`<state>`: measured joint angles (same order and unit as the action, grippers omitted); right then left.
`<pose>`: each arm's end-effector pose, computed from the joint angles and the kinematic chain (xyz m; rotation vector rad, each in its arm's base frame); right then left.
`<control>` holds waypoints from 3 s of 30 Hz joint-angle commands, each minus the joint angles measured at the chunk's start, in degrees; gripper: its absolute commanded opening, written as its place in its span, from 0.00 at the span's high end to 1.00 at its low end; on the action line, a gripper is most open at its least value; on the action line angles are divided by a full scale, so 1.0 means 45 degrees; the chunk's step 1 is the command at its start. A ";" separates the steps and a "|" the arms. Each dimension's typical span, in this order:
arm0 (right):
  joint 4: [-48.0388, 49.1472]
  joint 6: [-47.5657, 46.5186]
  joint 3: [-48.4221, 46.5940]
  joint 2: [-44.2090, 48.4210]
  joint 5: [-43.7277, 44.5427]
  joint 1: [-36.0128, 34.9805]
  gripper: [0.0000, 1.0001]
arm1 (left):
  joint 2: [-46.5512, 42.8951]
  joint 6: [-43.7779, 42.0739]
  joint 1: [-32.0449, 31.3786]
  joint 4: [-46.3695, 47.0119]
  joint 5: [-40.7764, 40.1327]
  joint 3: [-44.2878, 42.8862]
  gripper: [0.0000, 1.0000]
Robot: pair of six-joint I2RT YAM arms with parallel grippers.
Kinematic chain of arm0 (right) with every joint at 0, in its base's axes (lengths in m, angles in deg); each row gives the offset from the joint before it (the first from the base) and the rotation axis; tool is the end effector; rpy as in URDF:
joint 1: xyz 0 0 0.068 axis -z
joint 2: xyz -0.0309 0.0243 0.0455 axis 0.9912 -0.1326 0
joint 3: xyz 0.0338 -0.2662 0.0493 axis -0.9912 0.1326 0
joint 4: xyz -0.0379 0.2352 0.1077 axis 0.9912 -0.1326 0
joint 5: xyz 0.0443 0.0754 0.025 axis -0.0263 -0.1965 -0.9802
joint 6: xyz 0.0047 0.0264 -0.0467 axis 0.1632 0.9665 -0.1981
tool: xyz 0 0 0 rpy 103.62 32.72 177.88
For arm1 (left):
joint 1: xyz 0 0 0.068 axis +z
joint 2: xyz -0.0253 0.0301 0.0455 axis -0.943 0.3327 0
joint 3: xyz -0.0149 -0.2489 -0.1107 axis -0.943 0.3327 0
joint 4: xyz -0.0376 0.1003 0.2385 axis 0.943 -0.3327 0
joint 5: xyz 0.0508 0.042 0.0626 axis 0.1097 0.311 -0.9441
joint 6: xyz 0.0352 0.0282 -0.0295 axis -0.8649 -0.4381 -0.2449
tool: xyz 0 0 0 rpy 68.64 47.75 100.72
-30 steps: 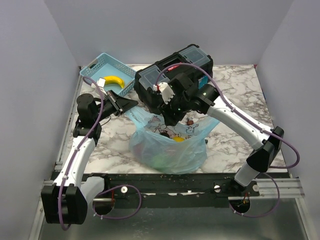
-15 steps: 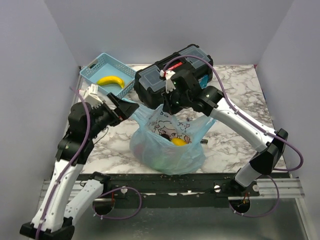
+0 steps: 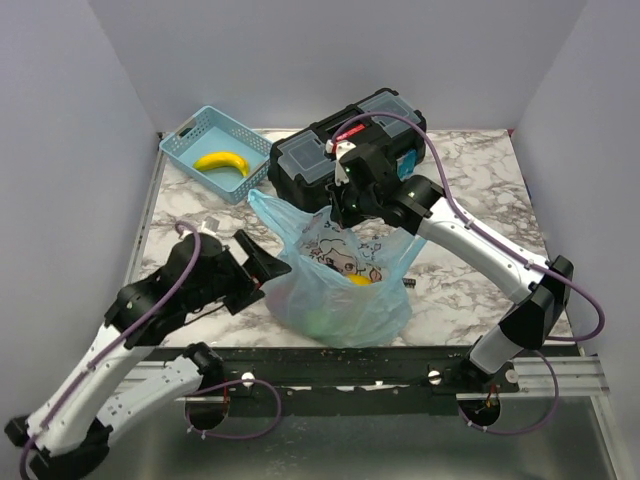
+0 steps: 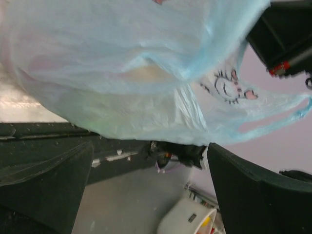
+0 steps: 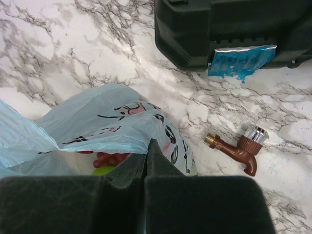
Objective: Take the fake fruits out of the plastic bag
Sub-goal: Adjust the plastic bag at the center of the board.
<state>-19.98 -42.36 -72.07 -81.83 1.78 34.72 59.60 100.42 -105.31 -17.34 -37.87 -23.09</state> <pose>0.2425 0.2626 0.3726 -0.6326 2.2493 0.4832 0.0817 -0.0598 0.3449 -0.7542 2.2928 -1.0777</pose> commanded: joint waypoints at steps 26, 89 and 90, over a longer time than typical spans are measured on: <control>0.0676 0.0482 0.0860 0.1202 0.0702 0.0012 0.99 | 0.9116 0.8096 -0.4395 -0.3421 -0.3861 -0.4765 0.09; -0.2288 0.7998 0.2697 0.4730 0.2099 0.1649 0.00 | 0.3071 -0.4992 0.4576 1.8772 1.1536 0.8126 1.00; -0.2709 0.8514 0.2800 0.4948 0.2404 0.1653 0.00 | 0.3013 -0.5061 0.4576 1.8630 1.1475 0.8116 1.00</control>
<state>-18.84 -15.30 -58.61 -63.49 -5.28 43.09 72.93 81.12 -84.52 70.02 15.33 13.19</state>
